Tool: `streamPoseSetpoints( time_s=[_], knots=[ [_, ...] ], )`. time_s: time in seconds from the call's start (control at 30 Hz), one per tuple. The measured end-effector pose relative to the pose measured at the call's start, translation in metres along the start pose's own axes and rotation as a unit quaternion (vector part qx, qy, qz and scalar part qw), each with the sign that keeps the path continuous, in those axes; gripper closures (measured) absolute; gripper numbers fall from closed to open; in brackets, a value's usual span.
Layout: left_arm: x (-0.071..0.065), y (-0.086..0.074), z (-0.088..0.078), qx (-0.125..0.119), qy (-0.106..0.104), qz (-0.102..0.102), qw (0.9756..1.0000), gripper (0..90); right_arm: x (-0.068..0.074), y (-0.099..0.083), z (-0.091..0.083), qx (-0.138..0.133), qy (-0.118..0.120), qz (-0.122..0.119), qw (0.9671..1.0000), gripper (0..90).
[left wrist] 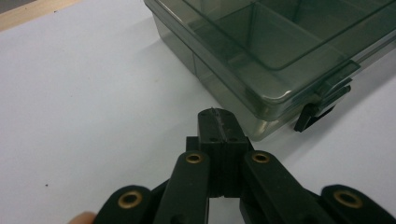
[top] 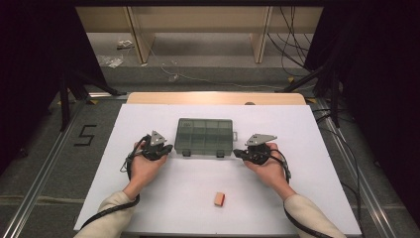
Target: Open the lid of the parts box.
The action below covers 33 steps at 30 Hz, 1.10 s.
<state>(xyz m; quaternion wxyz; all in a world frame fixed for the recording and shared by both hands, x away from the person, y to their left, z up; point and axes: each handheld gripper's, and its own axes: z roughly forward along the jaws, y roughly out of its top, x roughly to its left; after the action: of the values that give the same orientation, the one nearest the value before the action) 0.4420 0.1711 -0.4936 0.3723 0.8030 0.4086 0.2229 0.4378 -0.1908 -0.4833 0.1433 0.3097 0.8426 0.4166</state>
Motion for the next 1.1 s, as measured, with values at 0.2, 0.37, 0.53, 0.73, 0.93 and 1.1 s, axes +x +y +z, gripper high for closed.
streamPoseSetpoints(
  time_s=[0.2,0.37,0.53,0.73,0.93,1.1],
  knots=[
    [-0.0039,0.0019,0.0043,-0.001,-0.002,0.014,0.9999,89.6,-0.0002,-0.0004,0.0015,0.002,-0.001,-0.001,1.0,90.0],
    [-0.0043,0.0017,0.0052,0.0,-0.003,0.017,0.9998,89.6,0.0,-0.0006,0.0017,0.002,-0.001,-0.002,1.0,90.0],
    [-0.0047,0.0014,0.0057,0.0,-0.002,0.018,0.9998,89.6,0.0003,-0.0009,0.0021,0.003,0.0,-0.003,1.0,90.0],
    [-0.0047,0.0016,0.0055,0.0,-0.003,0.02,0.9998,89.6,0.0004,-0.0009,0.0019,-0.001,0.003,-0.003,1.0,90.0],
    [-0.0048,0.002,0.0051,0.003,-0.002,0.024,0.9997,89.6,0.0008,0.0007,0.0002,-0.008,0.005,-0.004,0.9999,90.0],
    [-0.0036,0.0035,0.0022,-0.001,0.0,0.024,0.9997,89.6,0.0007,0.0012,-0.0009,-0.012,0.005,-0.004,0.9999,90.0]
  ],
)
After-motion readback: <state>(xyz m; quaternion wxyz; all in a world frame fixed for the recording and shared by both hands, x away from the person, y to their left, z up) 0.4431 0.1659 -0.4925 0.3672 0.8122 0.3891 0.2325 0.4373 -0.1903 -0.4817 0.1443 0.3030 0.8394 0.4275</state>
